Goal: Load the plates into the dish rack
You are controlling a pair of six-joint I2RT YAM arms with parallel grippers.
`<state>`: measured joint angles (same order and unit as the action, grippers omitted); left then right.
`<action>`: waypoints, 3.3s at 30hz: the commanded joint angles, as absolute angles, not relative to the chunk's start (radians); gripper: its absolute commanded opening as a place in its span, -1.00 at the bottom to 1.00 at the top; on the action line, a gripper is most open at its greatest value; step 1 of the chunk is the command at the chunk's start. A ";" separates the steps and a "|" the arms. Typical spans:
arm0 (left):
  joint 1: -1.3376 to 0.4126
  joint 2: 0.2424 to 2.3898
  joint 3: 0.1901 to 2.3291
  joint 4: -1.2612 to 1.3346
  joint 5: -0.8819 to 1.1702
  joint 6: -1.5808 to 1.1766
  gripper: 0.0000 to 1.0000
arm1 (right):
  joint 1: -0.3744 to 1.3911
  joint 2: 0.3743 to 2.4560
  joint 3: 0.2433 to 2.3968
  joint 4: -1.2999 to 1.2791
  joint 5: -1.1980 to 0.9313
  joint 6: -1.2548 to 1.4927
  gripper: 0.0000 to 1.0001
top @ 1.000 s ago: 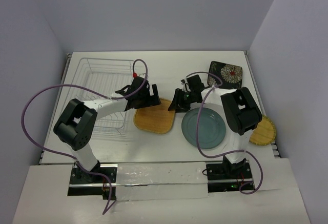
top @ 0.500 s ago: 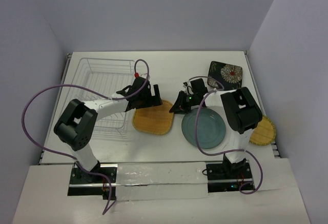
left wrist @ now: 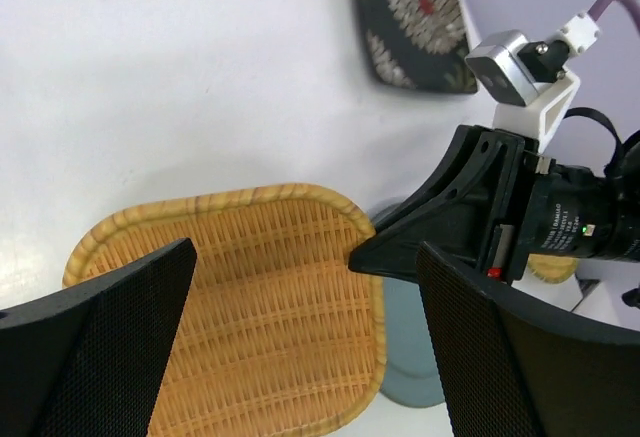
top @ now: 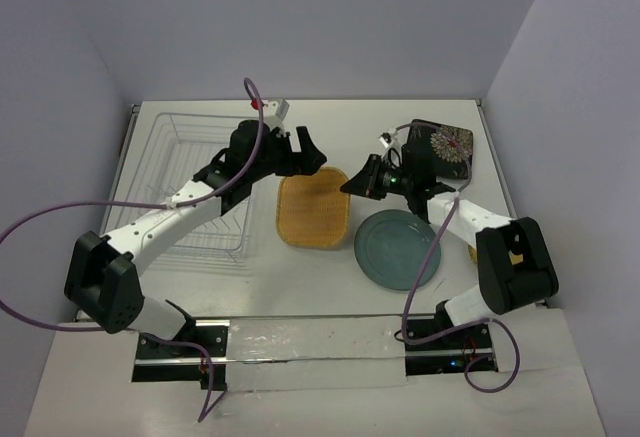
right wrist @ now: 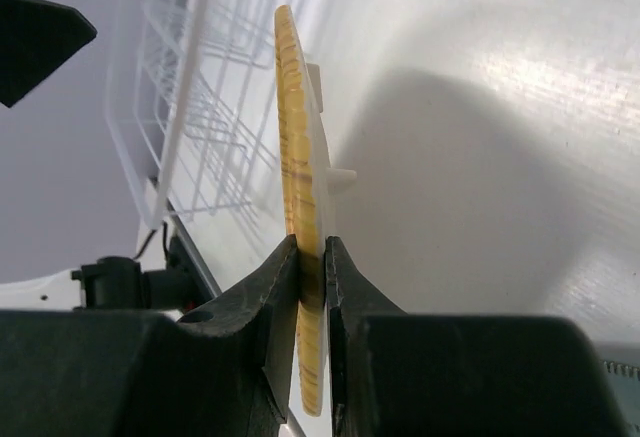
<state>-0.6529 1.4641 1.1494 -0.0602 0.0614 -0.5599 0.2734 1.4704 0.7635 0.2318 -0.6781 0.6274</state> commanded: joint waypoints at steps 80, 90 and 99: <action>-0.620 1.848 1.840 -0.948 0.771 0.907 0.99 | 0.288 1.129 0.863 -0.044 -0.822 0.151 -1.00; -0.642 1.850 1.768 -1.019 0.873 1.003 0.07 | 0.293 1.108 0.882 -0.042 -0.845 0.073 -1.00; -0.650 1.843 1.747 -0.971 0.847 0.944 -0.99 | 0.293 1.119 0.919 -0.043 -0.867 0.012 -1.00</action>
